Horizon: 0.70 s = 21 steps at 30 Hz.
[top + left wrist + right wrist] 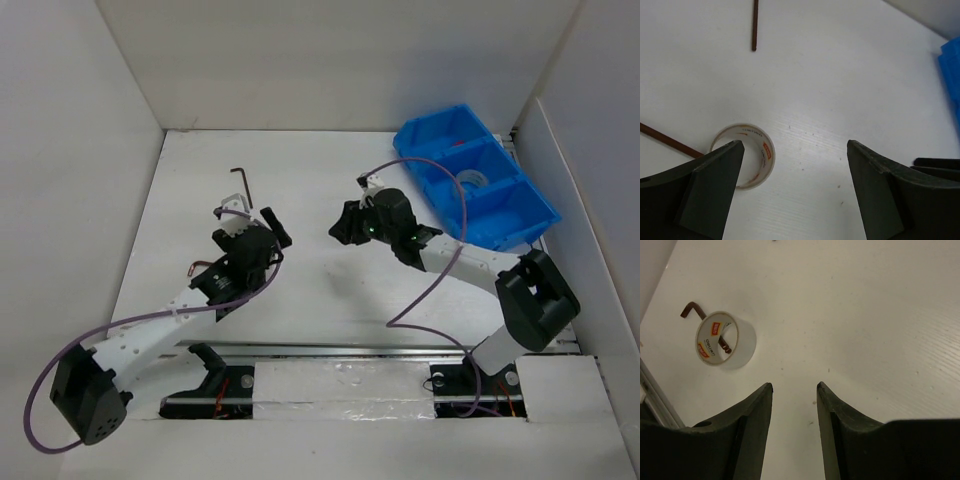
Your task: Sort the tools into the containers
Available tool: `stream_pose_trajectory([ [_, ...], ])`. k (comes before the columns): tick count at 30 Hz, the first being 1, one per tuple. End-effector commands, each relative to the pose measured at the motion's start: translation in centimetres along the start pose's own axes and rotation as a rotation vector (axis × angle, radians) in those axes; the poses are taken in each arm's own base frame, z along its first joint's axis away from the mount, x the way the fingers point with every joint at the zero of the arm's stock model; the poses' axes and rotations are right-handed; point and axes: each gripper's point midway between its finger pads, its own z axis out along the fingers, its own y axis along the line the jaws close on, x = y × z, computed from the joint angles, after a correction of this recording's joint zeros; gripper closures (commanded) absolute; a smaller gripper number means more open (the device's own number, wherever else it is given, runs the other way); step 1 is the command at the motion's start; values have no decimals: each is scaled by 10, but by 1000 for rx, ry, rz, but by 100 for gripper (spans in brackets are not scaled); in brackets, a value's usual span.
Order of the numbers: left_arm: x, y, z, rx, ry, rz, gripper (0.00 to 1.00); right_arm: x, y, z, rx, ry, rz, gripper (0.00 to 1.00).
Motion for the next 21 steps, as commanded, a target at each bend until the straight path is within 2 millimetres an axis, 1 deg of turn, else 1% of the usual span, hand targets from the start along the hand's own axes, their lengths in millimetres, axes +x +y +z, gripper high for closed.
stream_pose_trajectory([
  [1,14,-7,7,-7,67,39,19,-58,12,-27,-28,-217,-19,53],
  [2,21,1,8,-44,84,68,19,-58,13,-31,-28,-222,-26,53],
  [3,24,4,10,-72,89,72,19,-66,13,-40,-29,-249,-32,53],
  [4,30,10,14,-108,100,97,21,-61,12,-43,-27,-243,-34,53],
  [5,26,21,14,-167,82,120,21,-61,13,-46,-32,-245,-46,53],
  [6,27,26,14,-197,79,125,23,-63,11,-50,-29,-253,-48,53],
  [7,29,30,15,-224,77,123,29,-62,13,-56,-38,-259,-53,53],
  [8,26,38,15,-258,70,131,33,-64,11,-60,-37,-268,-56,53],
  [9,27,40,14,-268,71,133,35,-65,12,-62,-40,-275,-59,53],
  [10,26,45,14,-286,72,126,36,-68,17,-69,-55,-289,-63,53],
  [11,26,50,13,-304,80,117,36,-65,16,-70,-57,-289,-63,53],
  [12,26,56,14,-324,82,110,36,-69,15,-74,-55,-302,-63,53],
  [13,25,61,15,-333,83,90,36,-68,16,-75,-58,-302,-64,53],
  [14,30,68,16,-342,106,84,37,-70,17,-78,-64,-311,-66,52],
  [15,28,79,20,-378,107,67,37,-69,18,-79,-66,-311,-67,52],
  [16,28,86,23,-391,114,58,38,-70,14,-79,-59,-313,-64,52],
  [17,34,87,27,-367,150,45,38,-70,15,-79,-64,-317,-63,52],
  [18,34,93,29,-371,162,54,38,-68,10,-79,-59,-316,-60,52],
  [19,29,101,32,-389,160,34,40,-66,12,-78,-72,-312,-63,52],
  [20,34,103,34,-375,174,30,42,-69,9,-78,-74,-325,-61,52],
  [21,35,105,35,-372,176,34,44,-65,7,-76,-74,-314,-57,52],
])
